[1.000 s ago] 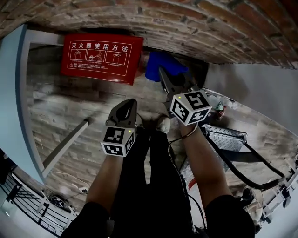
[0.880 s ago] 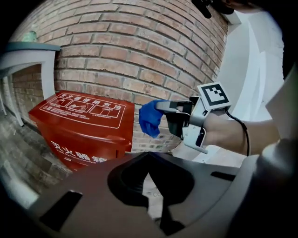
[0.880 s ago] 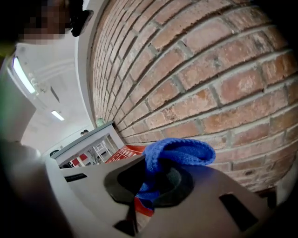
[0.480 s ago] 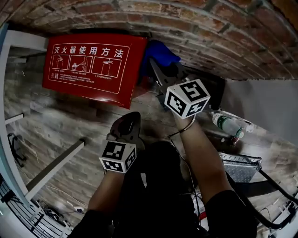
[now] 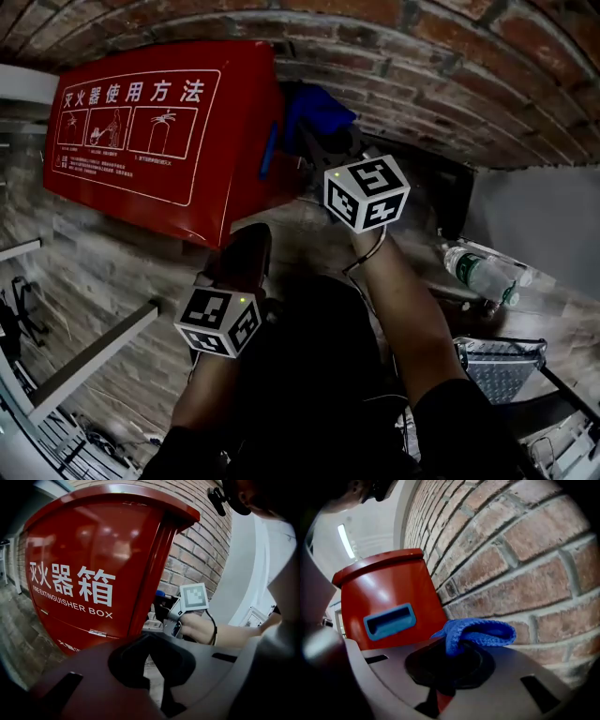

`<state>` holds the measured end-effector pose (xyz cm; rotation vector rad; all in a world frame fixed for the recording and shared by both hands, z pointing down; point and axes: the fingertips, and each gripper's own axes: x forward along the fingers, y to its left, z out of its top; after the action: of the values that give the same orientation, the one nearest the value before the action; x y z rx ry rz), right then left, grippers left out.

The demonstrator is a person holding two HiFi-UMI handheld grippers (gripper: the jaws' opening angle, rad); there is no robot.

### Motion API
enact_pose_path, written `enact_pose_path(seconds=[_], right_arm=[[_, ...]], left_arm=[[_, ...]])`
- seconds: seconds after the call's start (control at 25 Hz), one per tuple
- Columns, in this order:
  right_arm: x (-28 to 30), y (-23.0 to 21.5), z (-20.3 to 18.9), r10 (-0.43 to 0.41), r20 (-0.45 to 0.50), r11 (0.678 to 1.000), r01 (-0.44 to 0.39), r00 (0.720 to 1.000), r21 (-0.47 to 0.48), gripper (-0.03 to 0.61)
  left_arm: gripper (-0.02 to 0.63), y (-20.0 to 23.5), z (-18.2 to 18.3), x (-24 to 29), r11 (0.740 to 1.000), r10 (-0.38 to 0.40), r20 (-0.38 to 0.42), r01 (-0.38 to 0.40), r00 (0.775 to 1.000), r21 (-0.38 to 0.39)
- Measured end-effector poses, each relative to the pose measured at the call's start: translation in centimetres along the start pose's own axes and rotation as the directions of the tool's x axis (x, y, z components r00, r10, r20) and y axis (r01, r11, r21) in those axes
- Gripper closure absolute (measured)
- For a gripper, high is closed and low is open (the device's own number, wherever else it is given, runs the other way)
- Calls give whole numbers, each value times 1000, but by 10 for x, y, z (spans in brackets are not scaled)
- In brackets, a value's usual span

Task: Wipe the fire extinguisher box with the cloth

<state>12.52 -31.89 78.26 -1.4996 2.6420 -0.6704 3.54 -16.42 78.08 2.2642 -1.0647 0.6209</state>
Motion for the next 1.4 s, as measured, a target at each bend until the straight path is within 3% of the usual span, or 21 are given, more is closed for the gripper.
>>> enact_pose_path(seconds=[0.48, 0.64, 0.84, 0.96, 1.16, 1.4], right_arm=[[31, -56, -132, -119, -148, 989, 130, 982, 70, 535], [42, -83, -185, -176, -231, 973, 204, 957, 106, 535], [49, -104, -237, -212, -316, 950, 271, 925, 158, 535], [45, -98, -260, -190, -365, 949, 266, 911, 171, 535], [34, -77, -275, -109, -418, 968, 192, 902, 163, 535], [29, -44, -213, -23, -307, 987, 71, 952, 147, 535]], left_arm=[[620, 9, -11, 7, 999, -32, 29, 33, 999, -24], [620, 16, -15, 2, 1000, -18, 36, 18, 999, 22], [620, 20, -21, 6, 999, -27, 27, 28, 999, -43], [620, 15, -23, 11, 999, -44, 8, 44, 999, -19], [620, 9, -29, 19, 999, -53, -21, 53, 998, -1], [620, -11, -24, 31, 994, -109, -19, 108, 994, -6]])
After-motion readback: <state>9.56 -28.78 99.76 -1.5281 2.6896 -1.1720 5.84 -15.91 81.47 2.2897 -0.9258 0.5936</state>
